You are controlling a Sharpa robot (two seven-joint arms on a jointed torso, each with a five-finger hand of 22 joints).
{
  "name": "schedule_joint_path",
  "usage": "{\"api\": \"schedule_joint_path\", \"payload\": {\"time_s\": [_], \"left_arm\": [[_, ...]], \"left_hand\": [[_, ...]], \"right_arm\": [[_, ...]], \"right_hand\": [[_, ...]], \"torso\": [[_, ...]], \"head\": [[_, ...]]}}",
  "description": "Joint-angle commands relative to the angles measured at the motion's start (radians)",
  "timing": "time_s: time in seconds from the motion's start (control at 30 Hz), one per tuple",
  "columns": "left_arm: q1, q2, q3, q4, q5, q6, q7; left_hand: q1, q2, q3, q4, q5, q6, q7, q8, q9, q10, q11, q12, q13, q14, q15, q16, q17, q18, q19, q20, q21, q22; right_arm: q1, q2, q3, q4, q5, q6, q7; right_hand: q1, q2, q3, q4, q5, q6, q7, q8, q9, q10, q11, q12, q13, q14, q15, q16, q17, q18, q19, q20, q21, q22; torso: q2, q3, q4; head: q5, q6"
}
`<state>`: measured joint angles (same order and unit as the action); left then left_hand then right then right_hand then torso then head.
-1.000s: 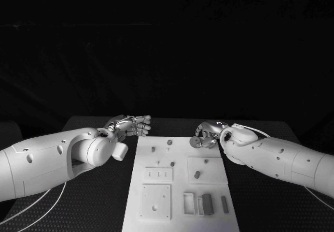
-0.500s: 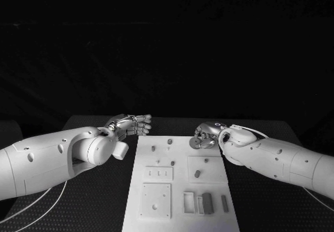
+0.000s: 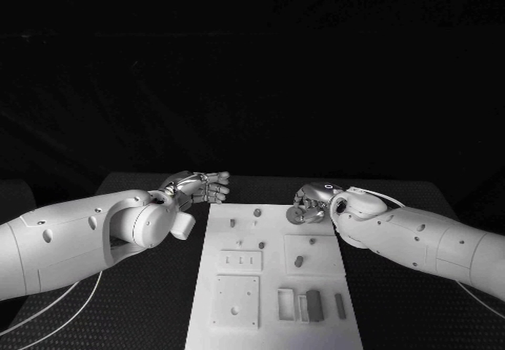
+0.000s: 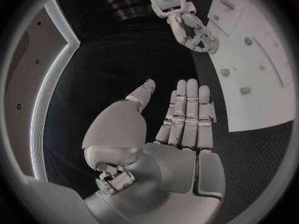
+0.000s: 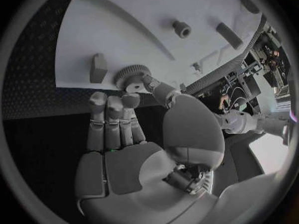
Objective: Assemble the parts on the task board
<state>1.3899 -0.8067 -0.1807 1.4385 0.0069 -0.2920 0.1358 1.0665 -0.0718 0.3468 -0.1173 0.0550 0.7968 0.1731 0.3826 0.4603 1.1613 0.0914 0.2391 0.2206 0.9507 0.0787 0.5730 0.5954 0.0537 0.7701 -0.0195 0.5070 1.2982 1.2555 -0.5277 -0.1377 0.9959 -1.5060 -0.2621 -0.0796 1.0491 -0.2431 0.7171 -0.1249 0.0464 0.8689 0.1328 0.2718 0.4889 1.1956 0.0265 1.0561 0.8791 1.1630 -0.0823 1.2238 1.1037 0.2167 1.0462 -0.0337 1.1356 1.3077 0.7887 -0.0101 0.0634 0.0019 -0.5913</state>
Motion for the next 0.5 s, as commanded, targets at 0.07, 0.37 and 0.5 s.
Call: {"api": "schedule_joint_path", "payload": {"time_s": [0.07, 0.37, 0.5], "left_arm": [[0.001, 0.0, 0.001, 0.002, -0.005, 0.013, 0.006], [0.001, -0.003, 0.001, 0.003, -0.005, 0.011, 0.004], [0.001, -0.005, 0.001, 0.004, -0.005, 0.011, 0.004]], "left_hand": [[-0.013, 0.0, 0.001, -0.006, -0.003, 0.003, 0.006, -0.004, 0.002, 0.002, 0.005, -0.006, 0.001, -0.005, 0.002, -0.004, 0.001, 0.016, -0.007, 0.001, 0.006, -0.001], [-0.013, 0.0, 0.001, -0.006, -0.003, 0.003, 0.006, -0.004, 0.002, 0.002, 0.005, -0.006, 0.002, -0.005, 0.002, -0.005, 0.002, 0.016, -0.007, 0.001, 0.006, -0.001], [-0.013, 0.0, 0.001, -0.007, -0.003, 0.003, 0.006, -0.004, 0.002, 0.003, 0.005, -0.007, 0.002, -0.005, 0.002, -0.005, 0.002, 0.016, -0.007, 0.001, 0.006, -0.001]], "right_arm": [[-0.011, 0.002, -0.006, -0.002, -0.026, 0.045, -0.005], [-0.025, 0.0, -0.011, 0.0, -0.085, 0.033, -0.007], [-0.031, -0.004, -0.012, 0.003, -0.093, 0.034, -0.005]], "right_hand": [[0.011, 0.005, 0.011, -0.01, 0.002, 0.004, -0.001, 0.001, -0.002, -0.002, -0.009, 0.006, -0.002, -0.003, -0.006, 0.006, 0.0, 0.045, -0.007, 0.0, 0.003, 0.011], [0.056, -0.011, 0.028, -0.057, 0.002, 0.0, 0.001, -0.001, -0.002, -0.006, -0.007, 0.008, -0.006, -0.007, -0.005, 0.007, -0.002, 0.045, -0.011, 0.0, 0.004, 0.012], [0.062, -0.015, 0.027, -0.068, 0.002, 0.005, 0.001, 0.002, -0.001, -0.006, -0.007, 0.009, -0.007, -0.007, -0.004, 0.008, -0.002, 0.045, -0.011, 0.001, 0.005, 0.012]], "torso": [[0.0, 0.0003, 0.0002], [0.0, 0.0012, -0.0015], [0.0, 0.0012, -0.0016]], "head": [[-0.001, -0.002], [0.0, -0.005], [-0.001, -0.005]]}}
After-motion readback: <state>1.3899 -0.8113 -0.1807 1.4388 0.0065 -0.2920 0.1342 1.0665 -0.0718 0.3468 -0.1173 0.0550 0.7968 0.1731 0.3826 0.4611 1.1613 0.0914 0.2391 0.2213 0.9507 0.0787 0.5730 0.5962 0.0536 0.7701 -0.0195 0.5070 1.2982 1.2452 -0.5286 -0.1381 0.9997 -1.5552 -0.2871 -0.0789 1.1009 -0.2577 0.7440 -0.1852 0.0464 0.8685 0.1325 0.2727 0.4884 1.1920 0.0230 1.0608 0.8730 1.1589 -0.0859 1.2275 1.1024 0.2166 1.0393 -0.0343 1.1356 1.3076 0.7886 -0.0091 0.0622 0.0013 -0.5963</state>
